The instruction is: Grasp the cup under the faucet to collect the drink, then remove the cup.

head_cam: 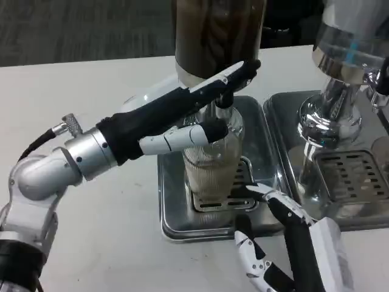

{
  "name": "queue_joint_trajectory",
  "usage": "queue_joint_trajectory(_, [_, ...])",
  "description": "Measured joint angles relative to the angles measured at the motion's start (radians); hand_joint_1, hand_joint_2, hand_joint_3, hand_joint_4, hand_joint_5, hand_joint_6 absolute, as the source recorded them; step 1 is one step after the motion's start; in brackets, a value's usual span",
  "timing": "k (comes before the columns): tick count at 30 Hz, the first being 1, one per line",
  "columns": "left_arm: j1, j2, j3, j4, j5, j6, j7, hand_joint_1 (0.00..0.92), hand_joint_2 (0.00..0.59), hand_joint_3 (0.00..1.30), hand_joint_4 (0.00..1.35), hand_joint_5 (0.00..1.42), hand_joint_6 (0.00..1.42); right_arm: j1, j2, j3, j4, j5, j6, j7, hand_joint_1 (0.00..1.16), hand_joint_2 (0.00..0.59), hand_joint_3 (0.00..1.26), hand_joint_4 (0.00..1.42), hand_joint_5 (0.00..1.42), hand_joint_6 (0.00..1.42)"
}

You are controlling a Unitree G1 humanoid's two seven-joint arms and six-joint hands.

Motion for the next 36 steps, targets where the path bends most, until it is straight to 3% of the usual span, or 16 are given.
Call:
queue_joint_trajectory(4, [0.0, 0.004, -0.004, 0.0, 0.008, -0.007, 0.009, 0.0, 0.13, 0.0, 0.0, 0.0, 0.0, 0.006, 0.005, -0.009, -0.009, 0.052, 0.0, 0.016, 0.5, 0.477, 0.39, 0.31, 0.32, 0.22])
queue_joint_trajectory(5, [0.0, 0.004, -0.005, 0.0, 0.009, -0.008, 0.011, 0.0, 0.13, 0.0, 0.0, 0.0, 0.0, 0.007, 0.006, -0.012, -0.012, 0.064, 0.0, 0.021, 0.53, 0.391, 0.3, 0.26, 0.31, 0.22])
queue_joint_trajectory(6, [0.0, 0.004, -0.007, 0.0, 0.01, -0.008, 0.014, 0.0, 0.131, 0.0, 0.0, 0.0, 0.0, 0.007, 0.006, -0.014, -0.014, 0.076, 0.0, 0.025, 0.55, 0.36, 0.27, 0.24, 0.3, 0.23])
queue_joint_trajectory(13, [0.0, 0.013, -0.023, 0.0, 0.012, -0.018, 0.033, 0.0, 0.131, 0.0, 0.0, 0.0, 0.0, -0.003, 0.007, -0.044, -0.032, 0.182, 0.0, 0.087, 0.58, 0.302, 0.18, 0.18, 0.25, 0.24])
queue_joint_trajectory(19, [0.0, 0.018, -0.032, 0.0, 0.012, -0.02, 0.043, 0.0, 0.131, 0.0, 0.0, 0.0, 0.0, -0.027, 0.006, -0.08, -0.076, 0.246, 0.018, 0.179, 0.62, 0.268, 0.1, 0.1, 0.17, 0.21])
queue_joint_trajectory(29, [0.001, 0.021, -0.035, 0.0, 0.012, -0.022, 0.047, 0.0, 0.132, 0.0, 0.0, 0.0, 0.0, -0.095, -0.006, -0.139, -0.116, 0.313, 0.135, 0.346, 0.66, 0.233, 0.0, 0.0, 0.0, 0.02])
queue_joint_trajectory(36, [0.001, 0.024, -0.036, -0.001, 0.012, -0.027, 0.05, 0.0, 0.132, 0.0, 0.0, 0.0, 0.0, -0.196, -0.048, -0.166, -0.079, 0.34, 0.211, 0.464, 0.72, 0.21, 0.0, 0.0, 0.0, 0.0])
